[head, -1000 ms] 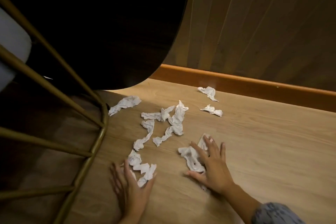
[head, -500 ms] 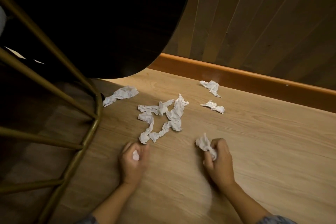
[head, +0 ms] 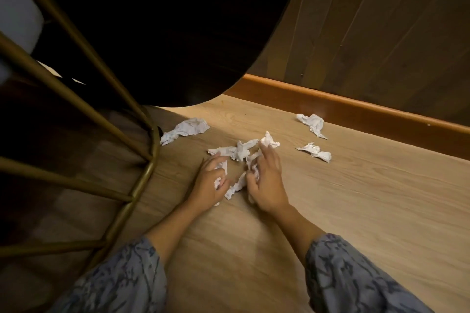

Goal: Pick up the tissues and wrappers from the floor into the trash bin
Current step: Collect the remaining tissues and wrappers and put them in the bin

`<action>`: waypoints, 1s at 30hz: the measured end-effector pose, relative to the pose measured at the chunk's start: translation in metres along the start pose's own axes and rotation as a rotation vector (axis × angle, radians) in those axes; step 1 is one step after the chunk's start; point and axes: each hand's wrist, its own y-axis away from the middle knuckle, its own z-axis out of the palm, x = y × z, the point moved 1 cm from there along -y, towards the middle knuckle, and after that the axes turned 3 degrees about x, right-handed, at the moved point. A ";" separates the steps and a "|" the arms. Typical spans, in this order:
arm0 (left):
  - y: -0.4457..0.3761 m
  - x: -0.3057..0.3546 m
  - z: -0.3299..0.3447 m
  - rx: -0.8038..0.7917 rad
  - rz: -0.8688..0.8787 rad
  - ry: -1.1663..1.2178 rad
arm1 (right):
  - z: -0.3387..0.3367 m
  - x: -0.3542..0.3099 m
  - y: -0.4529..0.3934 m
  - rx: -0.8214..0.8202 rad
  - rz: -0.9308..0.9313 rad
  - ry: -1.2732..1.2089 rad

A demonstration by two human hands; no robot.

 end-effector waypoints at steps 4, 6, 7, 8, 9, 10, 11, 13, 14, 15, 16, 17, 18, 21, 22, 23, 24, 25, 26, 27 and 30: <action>0.041 0.002 -0.016 0.173 -0.060 -0.073 | 0.014 0.011 0.040 -0.073 -0.147 0.129; 0.061 0.006 -0.020 0.223 -0.123 -0.091 | 0.013 0.013 0.058 -0.055 -0.199 0.119; 0.069 0.007 -0.021 0.230 -0.179 -0.089 | 0.012 0.013 0.066 -0.036 -0.219 0.080; 0.076 0.008 -0.021 0.233 -0.245 -0.073 | 0.010 0.014 0.072 -0.016 -0.218 0.030; 0.083 0.010 -0.021 0.228 -0.297 -0.054 | 0.007 0.014 0.078 -0.002 -0.186 -0.017; 0.087 0.012 -0.021 0.220 -0.306 -0.040 | 0.004 0.016 0.083 0.018 -0.153 -0.056; 0.087 0.014 -0.021 0.218 -0.288 -0.030 | 0.001 0.017 0.087 0.045 -0.127 -0.074; 0.079 0.017 -0.026 0.244 -0.247 -0.009 | -0.007 0.019 0.092 0.107 -0.104 -0.062; 0.072 0.017 -0.029 0.265 -0.244 -0.010 | -0.010 0.022 0.091 0.136 -0.100 -0.033; 0.063 0.017 -0.031 0.289 -0.245 -0.006 | -0.015 0.023 0.089 0.163 -0.091 0.006; 0.054 0.015 -0.032 0.312 -0.270 0.009 | -0.019 0.023 0.084 0.189 -0.081 0.039; 0.046 0.012 -0.033 0.331 -0.312 0.044 | -0.023 0.023 0.080 0.200 -0.073 0.057; 0.036 0.011 -0.034 0.342 -0.357 0.064 | -0.025 0.023 0.074 0.199 -0.075 0.064; 0.000 0.005 -0.040 0.372 -0.392 -0.025 | -0.030 0.022 0.064 0.125 -0.110 0.063; -0.015 0.004 -0.043 0.380 -0.381 -0.053 | -0.030 0.024 0.064 0.090 -0.123 0.059; -0.029 0.001 -0.045 0.390 -0.352 -0.079 | -0.031 0.027 0.066 0.045 -0.134 0.062; -0.042 -0.002 -0.045 0.390 -0.321 -0.107 | -0.032 0.031 0.069 -0.004 -0.142 0.076; -0.053 -0.007 -0.045 0.375 -0.322 -0.135 | -0.034 0.034 0.072 -0.052 -0.147 0.100; -0.063 -0.013 -0.044 0.349 -0.357 -0.164 | -0.036 0.040 0.075 -0.082 -0.161 0.128; -0.072 -0.019 -0.042 0.324 -0.407 -0.193 | -0.037 0.044 0.078 -0.084 -0.188 0.143; -0.082 -0.039 -0.039 0.239 -0.519 -0.315 | -0.046 0.053 0.079 -0.013 -0.200 0.108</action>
